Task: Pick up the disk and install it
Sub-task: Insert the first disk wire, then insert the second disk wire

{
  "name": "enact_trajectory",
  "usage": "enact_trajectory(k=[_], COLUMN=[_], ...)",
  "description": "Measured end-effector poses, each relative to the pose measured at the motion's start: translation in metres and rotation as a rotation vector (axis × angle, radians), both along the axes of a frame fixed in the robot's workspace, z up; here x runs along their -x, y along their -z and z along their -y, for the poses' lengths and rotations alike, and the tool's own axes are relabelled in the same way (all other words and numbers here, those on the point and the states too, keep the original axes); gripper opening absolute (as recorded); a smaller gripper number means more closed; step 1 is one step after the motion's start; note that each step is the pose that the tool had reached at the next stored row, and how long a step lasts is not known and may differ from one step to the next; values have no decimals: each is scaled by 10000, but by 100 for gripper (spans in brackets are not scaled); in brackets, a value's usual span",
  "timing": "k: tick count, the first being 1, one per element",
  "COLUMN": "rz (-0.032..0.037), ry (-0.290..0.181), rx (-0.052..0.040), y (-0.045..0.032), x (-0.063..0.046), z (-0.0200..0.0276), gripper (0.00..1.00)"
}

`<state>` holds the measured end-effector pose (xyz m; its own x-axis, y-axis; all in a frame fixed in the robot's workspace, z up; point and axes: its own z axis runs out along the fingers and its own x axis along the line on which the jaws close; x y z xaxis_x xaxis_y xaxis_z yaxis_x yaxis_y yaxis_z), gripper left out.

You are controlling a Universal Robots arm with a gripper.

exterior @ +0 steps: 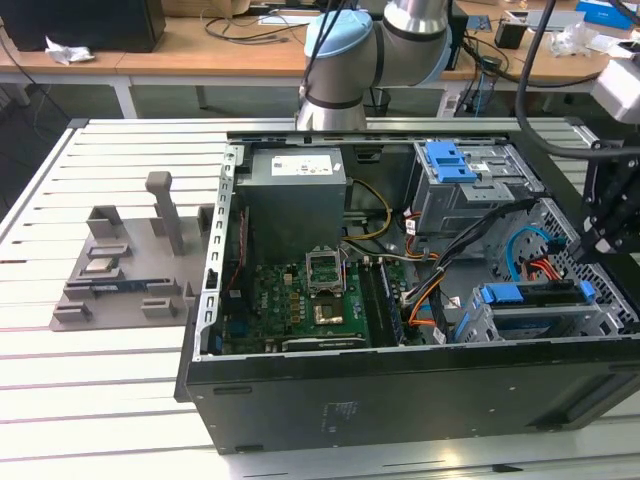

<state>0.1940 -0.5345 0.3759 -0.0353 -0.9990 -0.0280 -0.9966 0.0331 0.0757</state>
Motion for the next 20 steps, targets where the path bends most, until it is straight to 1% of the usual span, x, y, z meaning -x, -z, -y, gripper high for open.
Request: enact_trajectory(k=[3, 5, 12, 15, 16, 18, 19, 20], rz=[0, 0, 0, 0, 2, 1, 1, 0], ry=[0, 0, -1, -1, 1, -1, -1, -4], rx=[1, -3, -4, -7, -2, -4, -5, -7], y=[-104, -148, -152, -153, -154, -143, -131, -119], x=[0, 0, 0, 0, 6, 45, 92, 125], z=[-21, -23, -23, -24, -29, -57, -78, -88], gripper=[11, 11, 11, 30, 30, 30, 30, 30])
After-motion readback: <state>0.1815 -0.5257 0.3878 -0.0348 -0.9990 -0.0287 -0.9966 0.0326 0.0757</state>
